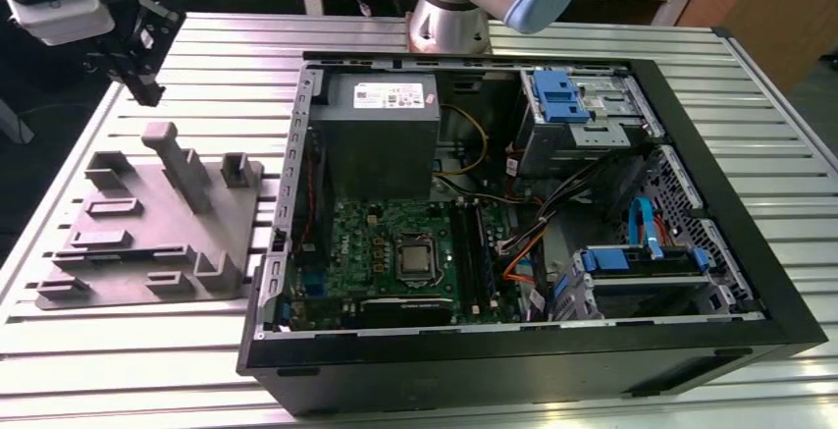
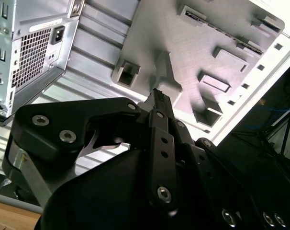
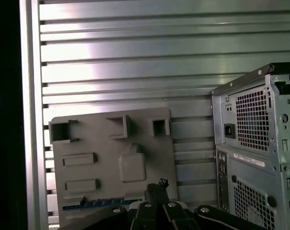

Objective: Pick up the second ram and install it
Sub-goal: 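Reach for the second ram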

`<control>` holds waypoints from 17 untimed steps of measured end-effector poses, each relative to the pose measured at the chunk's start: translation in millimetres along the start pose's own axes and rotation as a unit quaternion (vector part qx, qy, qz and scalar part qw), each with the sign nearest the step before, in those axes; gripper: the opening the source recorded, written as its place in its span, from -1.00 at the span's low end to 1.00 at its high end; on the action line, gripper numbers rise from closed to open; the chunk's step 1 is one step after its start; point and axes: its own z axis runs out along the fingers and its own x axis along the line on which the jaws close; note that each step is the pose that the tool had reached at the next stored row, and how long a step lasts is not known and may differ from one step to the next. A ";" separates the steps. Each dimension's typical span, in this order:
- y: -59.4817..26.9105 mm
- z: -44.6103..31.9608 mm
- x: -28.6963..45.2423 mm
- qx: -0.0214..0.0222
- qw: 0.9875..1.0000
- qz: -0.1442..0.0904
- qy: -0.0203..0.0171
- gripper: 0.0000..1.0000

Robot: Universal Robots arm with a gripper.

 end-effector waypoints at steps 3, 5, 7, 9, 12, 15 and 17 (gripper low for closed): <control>-4.2 1.7 2.8 0.000 1.000 0.000 0.000 -0.80; -7.2 2.8 4.7 0.000 1.000 0.000 0.000 -0.80; -10.2 3.8 6.6 0.000 1.000 0.000 0.000 -0.80; -13.1 4.9 8.4 0.000 1.000 0.000 0.000 -0.80; -16.6 6.7 10.8 0.000 1.000 0.000 0.000 -0.80; -20.1 8.3 13.7 0.000 1.000 0.000 0.000 -0.80; -22.5 9.4 15.5 0.000 1.000 0.000 0.000 -0.80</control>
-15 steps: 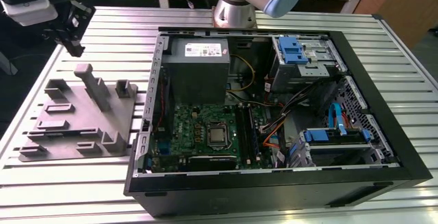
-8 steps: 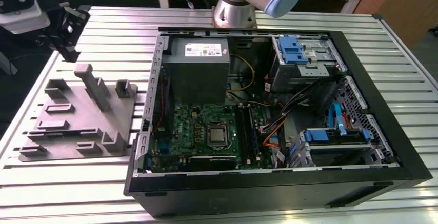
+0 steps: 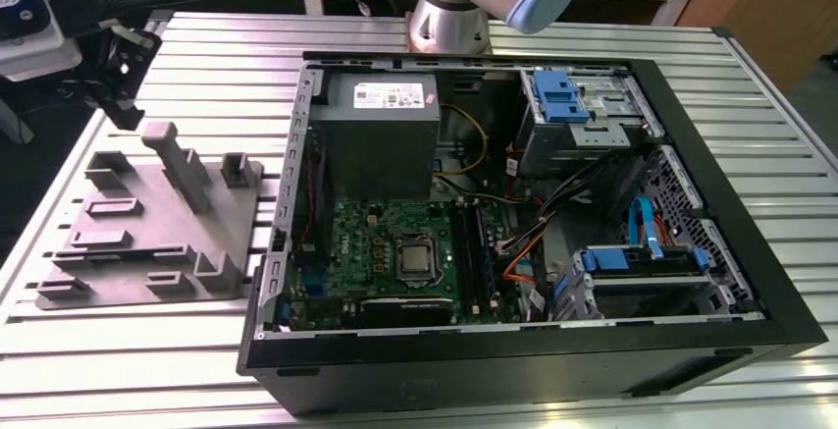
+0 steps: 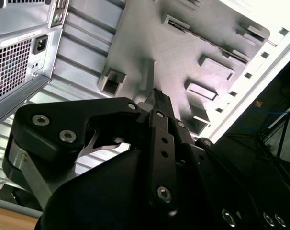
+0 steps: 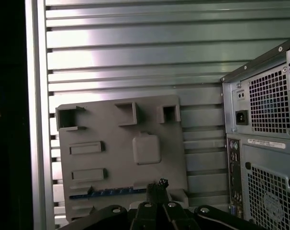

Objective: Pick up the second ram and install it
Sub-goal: 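Reach for the second ram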

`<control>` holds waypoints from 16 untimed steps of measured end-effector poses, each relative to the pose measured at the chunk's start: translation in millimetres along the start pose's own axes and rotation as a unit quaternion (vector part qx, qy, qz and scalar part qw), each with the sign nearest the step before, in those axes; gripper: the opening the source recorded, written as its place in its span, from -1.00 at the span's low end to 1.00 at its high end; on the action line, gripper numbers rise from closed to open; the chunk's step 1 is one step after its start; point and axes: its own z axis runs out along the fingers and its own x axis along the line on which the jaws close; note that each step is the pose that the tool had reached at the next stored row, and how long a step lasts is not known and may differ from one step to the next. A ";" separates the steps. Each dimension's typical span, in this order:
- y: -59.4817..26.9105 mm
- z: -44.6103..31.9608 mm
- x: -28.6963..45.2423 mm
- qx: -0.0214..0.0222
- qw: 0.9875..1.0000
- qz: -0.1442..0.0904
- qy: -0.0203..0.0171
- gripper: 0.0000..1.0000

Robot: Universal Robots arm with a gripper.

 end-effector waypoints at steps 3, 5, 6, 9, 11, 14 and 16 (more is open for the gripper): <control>-2.8 1.9 2.6 0.000 1.000 0.000 0.000 -0.80; -4.3 3.4 3.8 0.000 1.000 0.000 0.000 -0.80; -5.0 4.1 4.3 0.000 1.000 0.000 0.000 -0.80; -7.2 6.2 6.0 0.000 1.000 0.000 0.000 -0.80; -8.8 7.8 7.2 0.000 1.000 0.000 0.000 -0.80; -11.3 10.1 9.2 0.000 1.000 0.000 0.000 -0.80; -13.2 11.7 10.9 0.000 1.000 0.000 0.000 -0.80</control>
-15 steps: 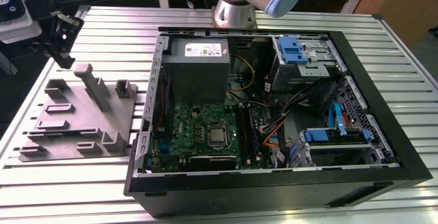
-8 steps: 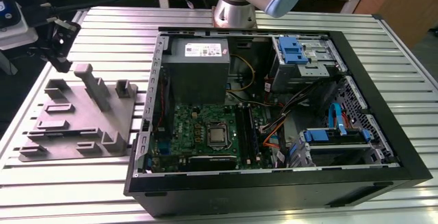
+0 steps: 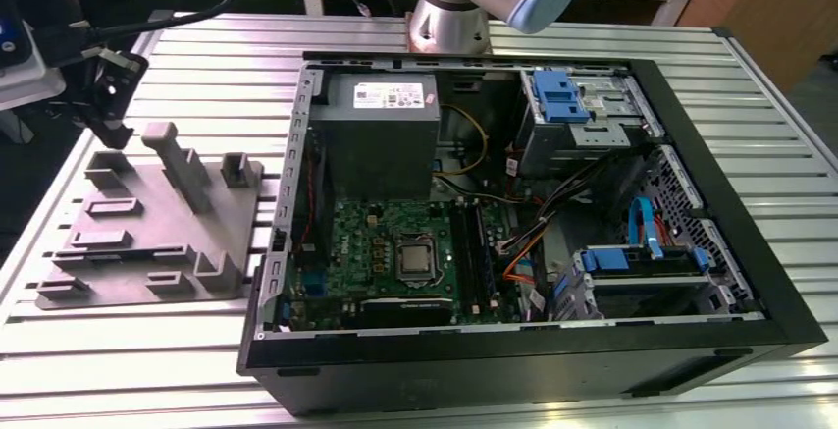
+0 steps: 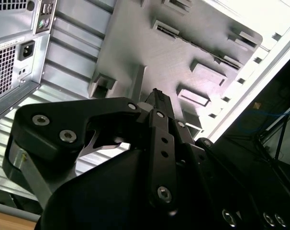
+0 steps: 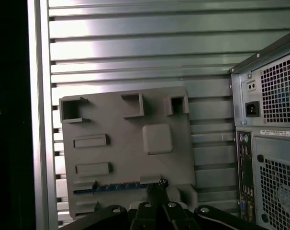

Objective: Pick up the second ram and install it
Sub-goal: 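Reach for the second ram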

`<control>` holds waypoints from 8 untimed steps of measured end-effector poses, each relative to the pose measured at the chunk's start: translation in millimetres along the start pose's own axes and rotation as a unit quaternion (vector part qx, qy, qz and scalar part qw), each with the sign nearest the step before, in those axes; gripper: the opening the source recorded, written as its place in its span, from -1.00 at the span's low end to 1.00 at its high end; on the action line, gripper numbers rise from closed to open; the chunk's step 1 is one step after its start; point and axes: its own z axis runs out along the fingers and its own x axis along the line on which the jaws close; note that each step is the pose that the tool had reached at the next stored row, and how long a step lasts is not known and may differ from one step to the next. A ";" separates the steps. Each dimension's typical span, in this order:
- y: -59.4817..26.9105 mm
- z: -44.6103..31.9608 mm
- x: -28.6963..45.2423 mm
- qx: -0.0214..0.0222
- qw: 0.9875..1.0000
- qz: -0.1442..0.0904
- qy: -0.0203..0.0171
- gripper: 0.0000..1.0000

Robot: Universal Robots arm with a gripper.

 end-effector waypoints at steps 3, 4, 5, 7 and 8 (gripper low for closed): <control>-3.5 2.4 3.4 0.000 1.000 0.000 0.000 -0.80; -4.9 3.3 4.9 0.000 1.000 0.000 0.000 -0.80; -6.4 4.1 6.4 0.000 1.000 0.000 0.000 -0.80; -9.6 5.7 9.4 0.000 1.000 0.000 0.000 -0.80; -12.5 7.4 12.1 0.000 1.000 0.000 0.000 -0.80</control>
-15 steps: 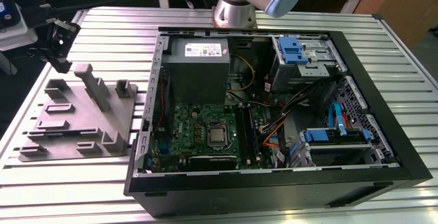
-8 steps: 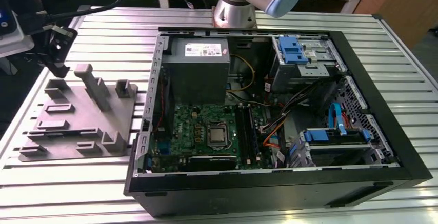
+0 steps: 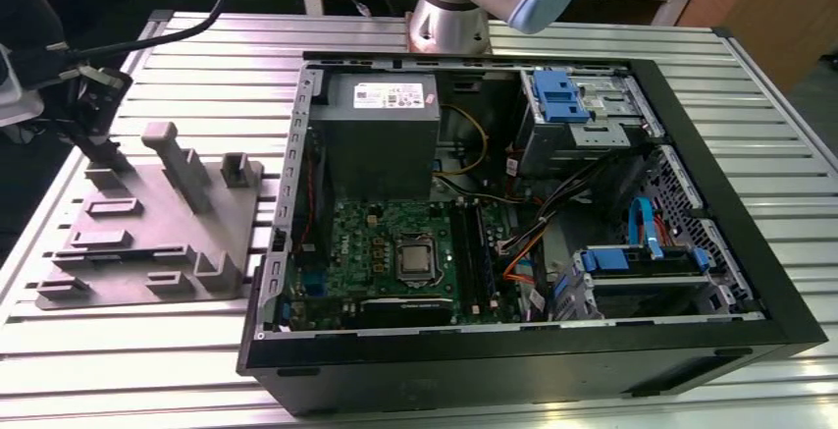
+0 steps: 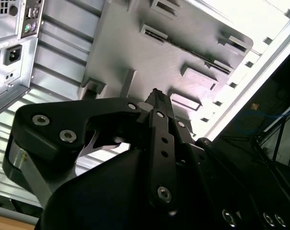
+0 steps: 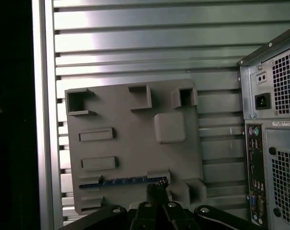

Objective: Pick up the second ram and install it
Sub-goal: 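Reach for the second ram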

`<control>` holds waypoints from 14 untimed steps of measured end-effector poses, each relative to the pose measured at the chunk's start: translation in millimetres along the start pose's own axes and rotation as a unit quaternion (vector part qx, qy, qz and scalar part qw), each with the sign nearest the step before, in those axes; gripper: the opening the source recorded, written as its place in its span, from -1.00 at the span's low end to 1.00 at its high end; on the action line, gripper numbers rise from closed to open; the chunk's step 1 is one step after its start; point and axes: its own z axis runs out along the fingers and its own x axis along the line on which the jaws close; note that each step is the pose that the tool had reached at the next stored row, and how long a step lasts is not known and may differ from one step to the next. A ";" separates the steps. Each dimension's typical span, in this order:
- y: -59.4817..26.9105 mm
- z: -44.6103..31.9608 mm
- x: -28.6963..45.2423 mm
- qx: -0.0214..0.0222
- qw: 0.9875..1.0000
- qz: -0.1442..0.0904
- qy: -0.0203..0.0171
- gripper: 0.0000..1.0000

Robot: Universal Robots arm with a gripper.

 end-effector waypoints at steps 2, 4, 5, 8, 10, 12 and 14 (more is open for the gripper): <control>-2.7 1.7 2.5 0.000 1.000 0.000 0.000 -0.80; -5.3 3.6 4.5 0.000 1.000 0.000 0.000 -0.80; -6.4 4.7 5.2 0.000 1.000 0.000 0.000 -0.80; -9.4 8.5 7.4 0.000 1.000 0.000 0.000 -0.80; -11.3 11.0 8.7 0.000 1.000 0.000 0.000 -0.80; -13.0 13.3 9.7 0.000 1.000 0.000 0.000 -0.80; -15.1 15.7 10.9 0.000 1.000 0.000 0.000 -0.80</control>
